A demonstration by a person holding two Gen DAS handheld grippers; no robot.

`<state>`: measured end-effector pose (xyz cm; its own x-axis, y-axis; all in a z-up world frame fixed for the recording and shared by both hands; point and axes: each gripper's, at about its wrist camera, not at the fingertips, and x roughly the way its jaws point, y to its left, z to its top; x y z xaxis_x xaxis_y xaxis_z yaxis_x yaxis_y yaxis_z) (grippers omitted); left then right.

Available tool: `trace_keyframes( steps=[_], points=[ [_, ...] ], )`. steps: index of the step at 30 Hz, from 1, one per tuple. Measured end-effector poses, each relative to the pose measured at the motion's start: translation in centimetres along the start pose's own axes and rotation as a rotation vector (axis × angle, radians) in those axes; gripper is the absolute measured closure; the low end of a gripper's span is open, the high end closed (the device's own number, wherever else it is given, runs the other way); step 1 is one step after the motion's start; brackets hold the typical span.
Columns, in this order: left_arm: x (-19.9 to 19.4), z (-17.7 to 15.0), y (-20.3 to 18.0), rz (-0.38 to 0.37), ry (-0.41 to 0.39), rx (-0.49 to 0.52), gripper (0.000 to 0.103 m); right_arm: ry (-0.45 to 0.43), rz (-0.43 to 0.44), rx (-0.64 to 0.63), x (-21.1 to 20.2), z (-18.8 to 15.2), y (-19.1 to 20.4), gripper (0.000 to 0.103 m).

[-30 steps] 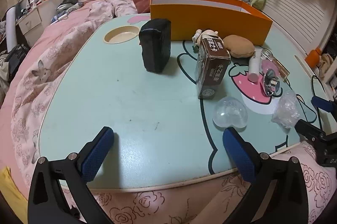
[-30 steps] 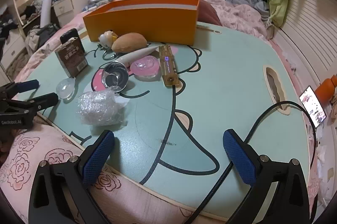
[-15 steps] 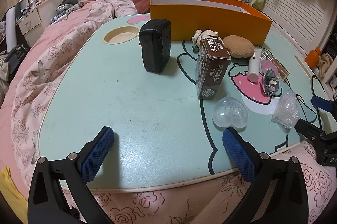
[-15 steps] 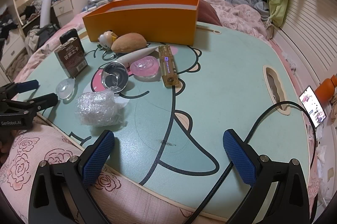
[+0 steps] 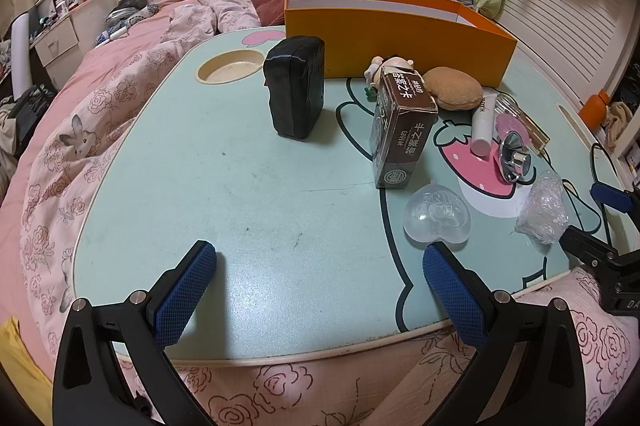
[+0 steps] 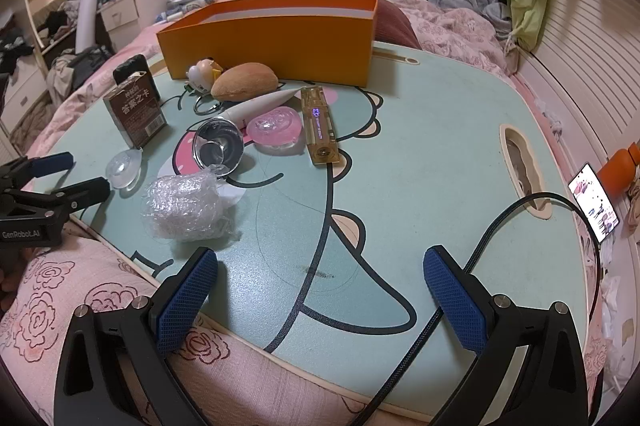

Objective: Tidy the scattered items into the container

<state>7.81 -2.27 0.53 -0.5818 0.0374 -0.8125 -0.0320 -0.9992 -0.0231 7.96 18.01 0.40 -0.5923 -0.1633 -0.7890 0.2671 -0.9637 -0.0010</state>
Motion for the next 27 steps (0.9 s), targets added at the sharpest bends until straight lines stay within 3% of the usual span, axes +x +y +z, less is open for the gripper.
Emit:
trace_keyframes(
  steps=[27],
  points=[
    [0.0, -0.15, 0.13, 0.001, -0.004, -0.003, 0.0, -0.002, 0.0, 0.0, 0.05, -0.01, 0.02, 0.0]
  ],
)
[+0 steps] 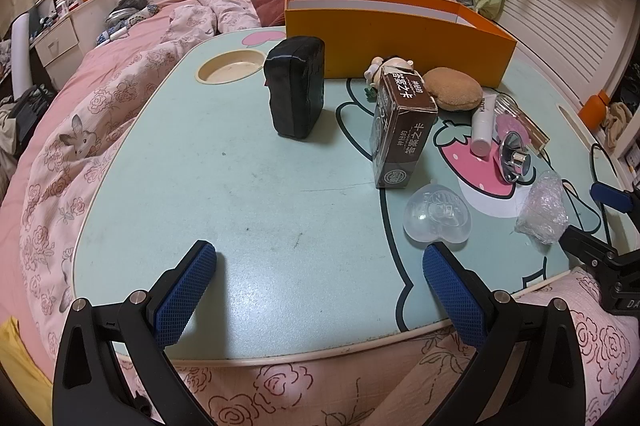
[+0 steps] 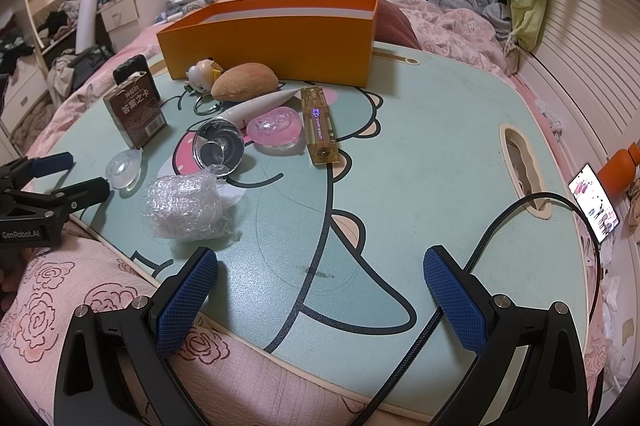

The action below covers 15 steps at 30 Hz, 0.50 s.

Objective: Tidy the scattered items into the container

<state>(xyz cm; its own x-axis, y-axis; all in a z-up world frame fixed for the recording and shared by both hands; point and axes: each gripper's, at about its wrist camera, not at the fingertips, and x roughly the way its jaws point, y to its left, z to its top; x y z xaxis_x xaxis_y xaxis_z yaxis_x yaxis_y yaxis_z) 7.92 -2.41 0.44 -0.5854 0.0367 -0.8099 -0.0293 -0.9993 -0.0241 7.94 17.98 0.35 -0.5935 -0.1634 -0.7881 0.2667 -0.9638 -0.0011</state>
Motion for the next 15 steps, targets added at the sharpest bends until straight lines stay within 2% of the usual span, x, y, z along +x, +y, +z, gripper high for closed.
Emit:
trace_keyframes(
  steps=[8, 10, 13, 15],
  points=[
    [-0.7, 0.0, 0.0, 0.008, -0.023, -0.009, 0.0, -0.001, 0.003, 0.002, 0.0, 0.0, 0.0, 0.0],
    [-2.2, 0.4, -0.1, 0.004, -0.092, 0.001, 0.0, -0.002, 0.003, 0.002, 0.0, 0.0, -0.1, 0.0],
    [-4.4, 1.8, -0.5, -0.066, -0.211, 0.004, 0.001, -0.003, 0.003, 0.002, 0.0, -0.1, -0.1, 0.0],
    [-4.1, 3.0, -0.9, -0.108, -0.212, 0.004, 0.009, -0.003, 0.003, 0.002, 0.0, -0.1, -0.1, 0.0]
  ],
)
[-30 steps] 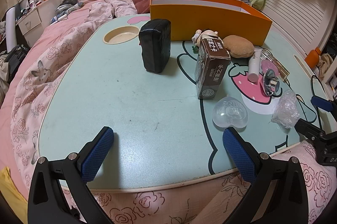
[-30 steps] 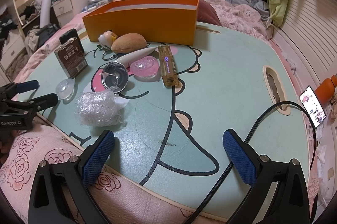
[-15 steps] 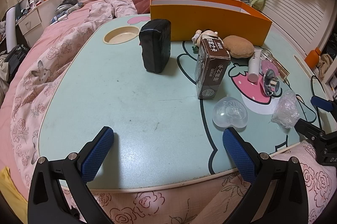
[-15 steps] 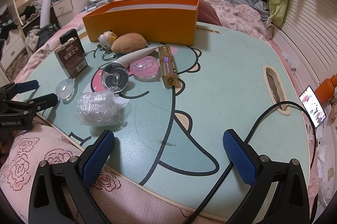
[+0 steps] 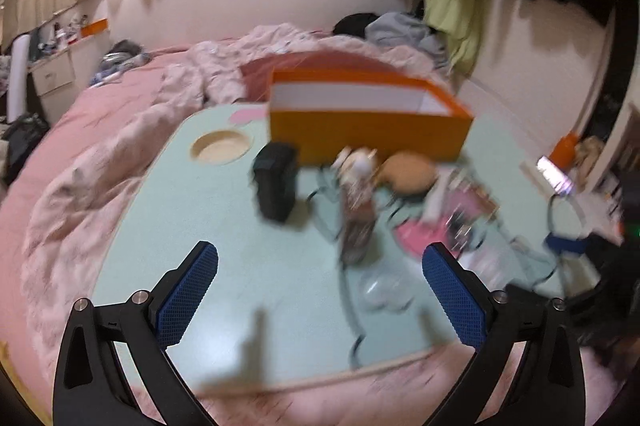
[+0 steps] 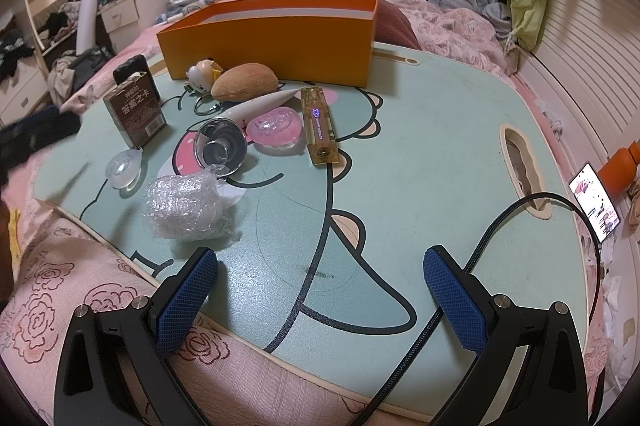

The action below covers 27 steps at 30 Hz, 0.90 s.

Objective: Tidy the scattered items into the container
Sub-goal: 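Grasp the brown printed box with the left gripper while the right gripper grasps the bubble wrap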

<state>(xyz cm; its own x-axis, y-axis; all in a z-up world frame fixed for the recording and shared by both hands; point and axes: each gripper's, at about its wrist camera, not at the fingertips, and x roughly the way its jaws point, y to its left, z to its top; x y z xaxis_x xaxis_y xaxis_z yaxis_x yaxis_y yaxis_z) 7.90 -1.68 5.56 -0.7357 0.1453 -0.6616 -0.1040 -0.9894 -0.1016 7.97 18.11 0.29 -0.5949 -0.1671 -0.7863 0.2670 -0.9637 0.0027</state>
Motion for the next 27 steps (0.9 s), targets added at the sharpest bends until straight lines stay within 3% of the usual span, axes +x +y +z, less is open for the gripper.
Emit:
trace_keyframes(
  steps=[1, 3, 6, 8, 11, 14, 18, 21, 24, 27],
  points=[
    [0.5, 0.4, -0.2, -0.013, 0.012, 0.002, 0.018, 0.0, 0.001, 0.0, 0.0, 0.0, 0.0, 0.0],
    [2.0, 1.1, -0.7, -0.035, 0.039, 0.016, 0.025, 0.0, 0.001, 0.0, 0.0, 0.0, 0.0, 0.0],
    [3.6, 1.3, -1.4, -0.043, 0.081, 0.026, 0.05, -0.001, 0.001, 0.0, 0.0, 0.0, 0.0, 0.0],
    [4.8, 1.4, -1.4, -0.066, 0.122, 0.007, 0.082, -0.001, 0.001, 0.0, 0.0, 0.0, -0.1, 0.0],
    [4.7, 1.0, -1.0, -0.099, 0.116, -0.022, 0.083, -0.002, 0.001, 0.0, 0.0, -0.1, -0.1, 0.0],
    [2.5, 0.7, 0.0, -0.117, 0.039, -0.066, 0.083, -0.003, 0.0, 0.0, 0.0, -0.1, -0.1, 0.0],
    [-0.6, -0.2, 1.8, -0.069, -0.038, -0.117, 0.083, -0.019, 0.01, 0.019, -0.4, 0.0, -0.3, 0.004],
    [-2.1, -0.8, 2.6, -0.032, -0.067, -0.126, 0.083, -0.075, 0.064, 0.032, -1.9, 0.4, -0.2, 0.017],
    [-2.7, -1.1, 3.0, -0.028, -0.071, -0.133, 0.083, -0.116, 0.156, -0.011, -3.1, 1.1, 1.1, 0.018],
    [-2.9, -1.1, 2.8, -0.032, -0.083, -0.128, 0.083, -0.11, 0.19, -0.082, -2.9, 1.9, 3.0, 0.019]
  ],
)
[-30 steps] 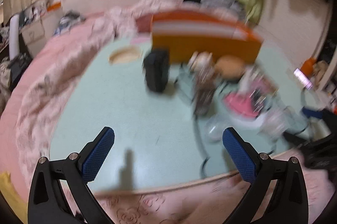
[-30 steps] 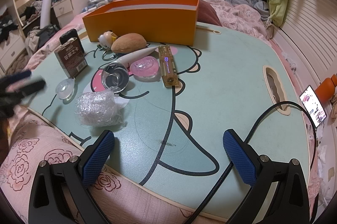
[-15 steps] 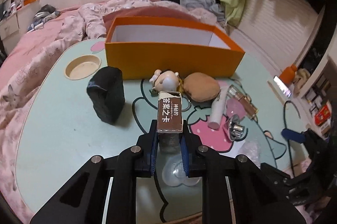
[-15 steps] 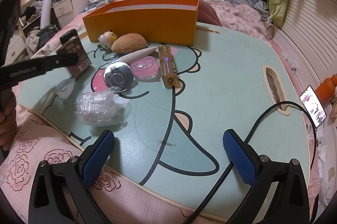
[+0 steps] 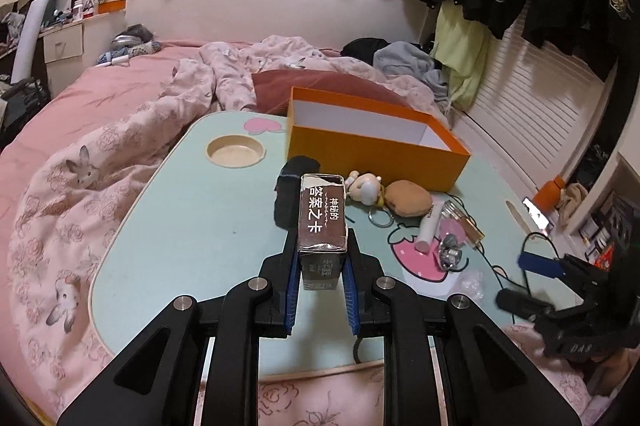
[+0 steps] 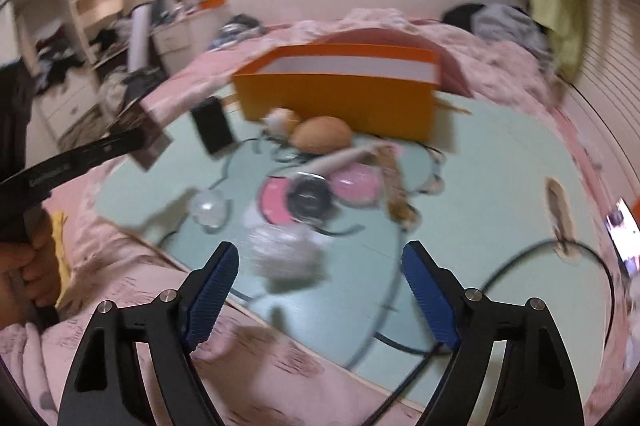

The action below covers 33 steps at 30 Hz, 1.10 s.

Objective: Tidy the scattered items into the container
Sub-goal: 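Grasp the brown printed box with the left gripper while the right gripper grasps the bubble wrap, then carry the brown box with the left gripper into the orange box while the right drops the bubble wrap in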

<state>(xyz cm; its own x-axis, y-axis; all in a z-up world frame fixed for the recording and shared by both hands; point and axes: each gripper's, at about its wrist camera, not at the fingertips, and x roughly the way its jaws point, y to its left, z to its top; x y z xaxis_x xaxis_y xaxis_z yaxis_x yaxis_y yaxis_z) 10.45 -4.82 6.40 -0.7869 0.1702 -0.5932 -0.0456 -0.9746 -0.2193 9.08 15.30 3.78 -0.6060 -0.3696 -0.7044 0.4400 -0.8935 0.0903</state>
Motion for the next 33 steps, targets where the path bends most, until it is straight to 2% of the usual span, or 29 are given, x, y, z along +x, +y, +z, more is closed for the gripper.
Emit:
trace_keyframes(
  steps=[2, 3, 4, 5, 6, 7, 13, 19, 24, 28, 33],
  points=[
    [-0.1, 0.1, -0.1, -0.008, -0.006, 0.003, 0.083, 0.03, 0.001, -0.03, 1.0, 0.6, 0.7, 0.02],
    [-0.1, 0.1, -0.3, -0.013, -0.005, 0.006, 0.083, 0.06, 0.003, -0.036, 1.8, 0.9, 0.9, 0.026],
    [-0.1, 0.1, -0.3, -0.013, -0.006, 0.008, 0.083, 0.089, 0.012, -0.034, 2.4, 1.0, 1.0, 0.037],
    [-0.1, 0.1, -0.4, -0.014, -0.006, 0.008, 0.083, 0.12, 0.026, -0.029, 3.1, 1.0, 0.9, 0.044],
    [-0.1, 0.1, -0.3, -0.016, -0.004, 0.007, 0.083, 0.144, 0.039, -0.026, 3.6, 0.9, 0.9, 0.065],
    [-0.2, 0.0, -0.2, -0.016, -0.003, 0.004, 0.083, 0.158, 0.05, -0.025, 4.0, 0.8, 0.8, 0.071],
    [-0.3, 0.1, 0.0, -0.017, -0.003, -0.001, 0.083, 0.076, 0.085, -0.007, 2.2, 0.4, 0.3, 0.071],
    [-0.5, 1.3, -0.7, -0.031, -0.015, 0.028, 0.083, 0.004, 0.127, 0.041, 0.2, 1.4, -0.7, 0.071],
    [-0.9, 4.5, -1.1, -0.089, -0.041, 0.032, 0.083, -0.077, 0.128, 0.063, -1.6, 4.0, -1.7, 0.071],
    [-0.5, 8.5, -2.2, -0.086, -0.086, 0.098, 0.083, -0.165, 0.073, 0.052, -2.5, 7.6, -3.0, 0.071],
    [3.2, 13.4, -3.5, -0.109, -0.056, 0.139, 0.083, -0.234, 0.04, 0.104, -1.4, 12.7, -6.5, 0.071]
  ],
)
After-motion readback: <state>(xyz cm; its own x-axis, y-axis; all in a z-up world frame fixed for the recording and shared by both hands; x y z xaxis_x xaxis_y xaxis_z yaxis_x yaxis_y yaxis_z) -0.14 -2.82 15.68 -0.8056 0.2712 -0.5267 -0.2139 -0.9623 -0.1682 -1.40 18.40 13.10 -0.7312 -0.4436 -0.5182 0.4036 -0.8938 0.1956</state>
